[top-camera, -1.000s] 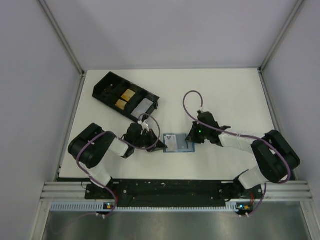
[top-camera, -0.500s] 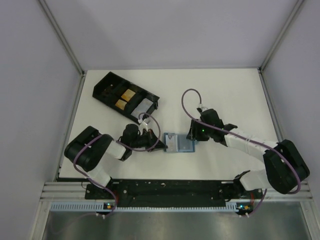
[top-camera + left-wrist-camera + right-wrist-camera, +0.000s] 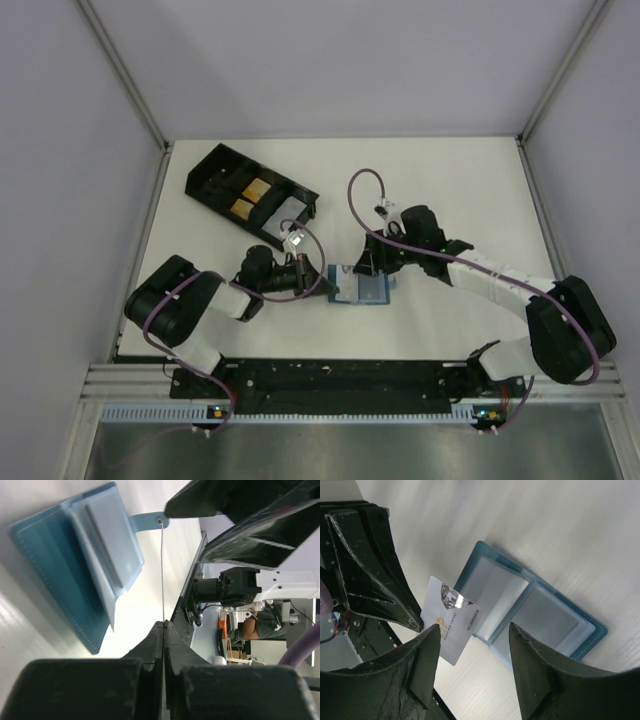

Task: Take the credit cards out of the card holder
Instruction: Remove the credit card from the card holder, then place the credit card in the storage box.

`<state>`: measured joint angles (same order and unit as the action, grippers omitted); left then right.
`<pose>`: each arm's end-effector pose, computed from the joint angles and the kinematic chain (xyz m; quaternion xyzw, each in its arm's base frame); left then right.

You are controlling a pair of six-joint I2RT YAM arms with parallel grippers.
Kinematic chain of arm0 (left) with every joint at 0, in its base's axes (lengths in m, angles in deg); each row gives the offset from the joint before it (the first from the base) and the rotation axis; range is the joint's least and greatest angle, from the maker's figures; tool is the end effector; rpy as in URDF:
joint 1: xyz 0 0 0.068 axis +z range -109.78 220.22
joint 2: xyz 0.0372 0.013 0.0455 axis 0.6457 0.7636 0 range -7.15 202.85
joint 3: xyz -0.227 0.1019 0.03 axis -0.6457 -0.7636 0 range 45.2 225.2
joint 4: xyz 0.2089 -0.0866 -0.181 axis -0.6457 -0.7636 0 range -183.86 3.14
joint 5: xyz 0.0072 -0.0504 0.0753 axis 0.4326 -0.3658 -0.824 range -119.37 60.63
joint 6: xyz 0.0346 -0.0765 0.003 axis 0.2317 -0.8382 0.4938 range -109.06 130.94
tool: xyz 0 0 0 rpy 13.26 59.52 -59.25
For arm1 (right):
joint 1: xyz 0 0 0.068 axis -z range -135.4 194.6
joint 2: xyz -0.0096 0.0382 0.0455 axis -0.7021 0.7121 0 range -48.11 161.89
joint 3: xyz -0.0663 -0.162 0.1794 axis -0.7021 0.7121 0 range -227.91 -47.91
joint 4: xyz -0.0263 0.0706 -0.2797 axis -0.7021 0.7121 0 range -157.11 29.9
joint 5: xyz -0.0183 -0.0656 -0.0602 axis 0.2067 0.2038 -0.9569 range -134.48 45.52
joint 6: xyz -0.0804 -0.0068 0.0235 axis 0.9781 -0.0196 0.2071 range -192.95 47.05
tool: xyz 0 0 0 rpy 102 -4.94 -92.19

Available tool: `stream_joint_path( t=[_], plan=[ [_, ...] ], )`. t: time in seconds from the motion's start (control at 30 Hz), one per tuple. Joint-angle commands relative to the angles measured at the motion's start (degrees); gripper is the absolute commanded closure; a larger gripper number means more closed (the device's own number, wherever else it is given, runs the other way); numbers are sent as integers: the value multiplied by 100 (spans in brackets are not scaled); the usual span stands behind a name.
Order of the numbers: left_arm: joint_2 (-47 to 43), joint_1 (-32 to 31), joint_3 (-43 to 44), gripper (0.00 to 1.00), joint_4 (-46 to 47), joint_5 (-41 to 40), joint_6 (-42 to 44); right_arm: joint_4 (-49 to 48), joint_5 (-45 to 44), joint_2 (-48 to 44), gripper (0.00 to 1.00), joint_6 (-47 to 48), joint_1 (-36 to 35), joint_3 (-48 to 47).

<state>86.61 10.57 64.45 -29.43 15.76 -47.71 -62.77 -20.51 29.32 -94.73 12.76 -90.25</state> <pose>0.2241 -0.1874 0.0681 0.0348 0.7762 -0.6037 0.1788 0.2697 0.2027 0.1500 -0.1659 0.8733 0.3560 0.2882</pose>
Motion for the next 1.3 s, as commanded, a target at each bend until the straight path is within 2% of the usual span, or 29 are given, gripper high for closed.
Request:
stream_joint_path(
  t=[0.0,0.13,0.27,0.33,0.4,0.57,0.73,0.87,0.93,0.97,1.1,1.27],
  plan=[
    [-305,38,9,100,840,409,-32,-364,758,167,44,314,37,-344],
    [-384,29,27,100,980,576,20,-372,1065,150,51,455,54,-362],
    [-402,29,70,100,1104,752,20,-390,1487,115,66,499,46,-362],
    [-393,21,106,100,1130,822,29,-599,1584,36,80,456,55,-310],
    [-402,21,123,100,1139,866,47,-697,1655,-34,100,403,72,-248],
    [-525,38,202,100,885,867,170,-881,1874,-193,100,263,107,-160],
    [-832,38,325,100,253,753,468,-1277,1980,-351,100,-27,107,59],
    [-1157,56,387,82,-468,524,846,-1550,1936,-492,100,-212,107,262],
    [-1350,82,396,67,-811,366,996,-1690,1893,-562,100,-326,107,332],
    [-1447,73,387,52,-899,270,1031,-1778,1892,-606,100,-405,107,376],
    [-1851,82,308,22,-1312,-292,988,-2226,1621,-834,100,-914,107,569],
    [-2589,73,-17,7,-1435,-1294,496,-3139,1015,-1159,100,-1845,99,964]
  ],
)
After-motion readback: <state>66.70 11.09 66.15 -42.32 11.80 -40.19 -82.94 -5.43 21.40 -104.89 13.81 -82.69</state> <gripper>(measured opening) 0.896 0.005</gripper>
